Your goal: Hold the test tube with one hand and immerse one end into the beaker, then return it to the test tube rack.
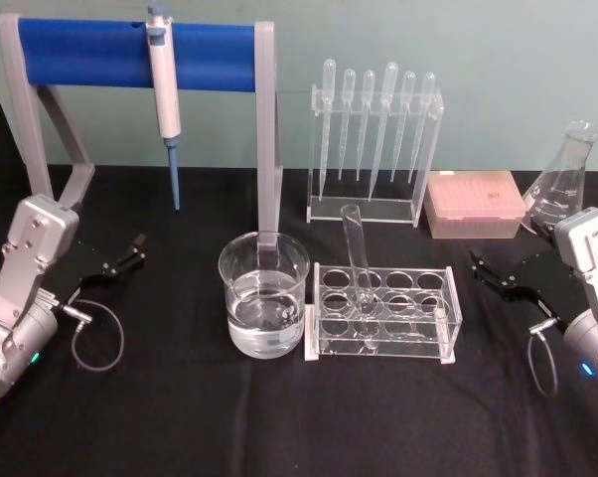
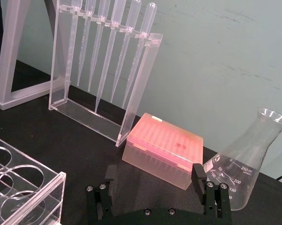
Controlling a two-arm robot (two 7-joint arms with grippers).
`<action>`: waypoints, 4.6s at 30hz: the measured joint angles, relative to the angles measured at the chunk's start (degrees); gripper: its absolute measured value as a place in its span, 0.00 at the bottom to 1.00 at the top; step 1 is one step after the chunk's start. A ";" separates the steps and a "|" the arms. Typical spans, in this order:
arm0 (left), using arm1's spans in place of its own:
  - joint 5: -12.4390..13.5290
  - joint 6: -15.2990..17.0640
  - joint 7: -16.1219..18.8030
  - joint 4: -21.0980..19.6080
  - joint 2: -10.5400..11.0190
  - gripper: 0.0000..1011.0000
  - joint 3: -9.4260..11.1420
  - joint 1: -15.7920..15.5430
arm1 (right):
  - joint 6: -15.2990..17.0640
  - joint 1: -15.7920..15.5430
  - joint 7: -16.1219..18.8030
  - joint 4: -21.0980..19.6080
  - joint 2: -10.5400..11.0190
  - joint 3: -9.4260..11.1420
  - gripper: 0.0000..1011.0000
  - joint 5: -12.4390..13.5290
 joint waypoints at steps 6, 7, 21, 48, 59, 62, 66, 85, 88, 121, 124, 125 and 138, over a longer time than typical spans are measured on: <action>0.00 0.00 0.00 0.00 0.00 0.99 0.00 0.00 | 0.00 0.00 0.00 0.00 0.00 0.00 0.99 0.00; 0.00 0.00 0.00 0.00 0.00 0.99 0.00 0.00 | 0.00 0.00 0.00 0.00 0.00 0.00 0.99 0.00; 0.00 0.00 0.00 0.00 0.00 0.99 0.00 0.00 | 0.03 -3.38 -0.90 -3.96 1.50 2.18 0.99 0.04; 0.00 0.00 0.00 0.00 0.00 0.99 0.00 0.00 | 14.24 -0.15 26.23 -17.07 3.49 0.77 0.99 15.31; 0.00 0.00 0.00 0.00 0.00 0.99 0.00 0.00 | 22.04 9.03 30.47 -11.39 -0.76 -4.03 0.99 11.32; 0.00 0.00 0.00 0.00 0.00 0.99 0.00 0.00 | 22.68 10.14 30.75 -10.70 -1.32 -4.45 0.99 10.85; 0.00 0.00 0.00 0.00 0.00 0.99 0.00 0.00 | 23.38 11.43 30.91 -10.01 -2.25 -4.86 0.94 10.30; 0.00 0.00 0.00 0.00 0.00 0.99 0.00 0.00 | 24.01 9.68 29.41 -10.39 -3.16 -3.08 0.39 11.50; 0.00 0.00 0.00 0.00 0.00 0.99 0.00 0.00 | 23.70 9.09 29.15 -10.79 -3.15 -2.67 0.28 11.87; 0.00 0.00 0.00 0.00 0.00 0.99 0.00 0.00 | 17.35 1.71 23.62 -22.68 -2.37 4.16 0.22 14.89; 0.00 0.00 0.00 0.00 0.00 0.99 0.00 0.00 | 17.41 1.76 23.68 -22.65 -2.35 4.10 0.22 14.88; 0.00 0.00 0.00 0.00 0.00 0.99 0.00 0.00 | 17.41 1.76 23.68 -22.65 -2.35 4.10 0.22 14.88; 0.00 0.00 0.00 0.00 0.00 0.99 0.00 0.00 | 17.48 1.83 23.79 -22.56 -2.29 4.01 0.22 14.85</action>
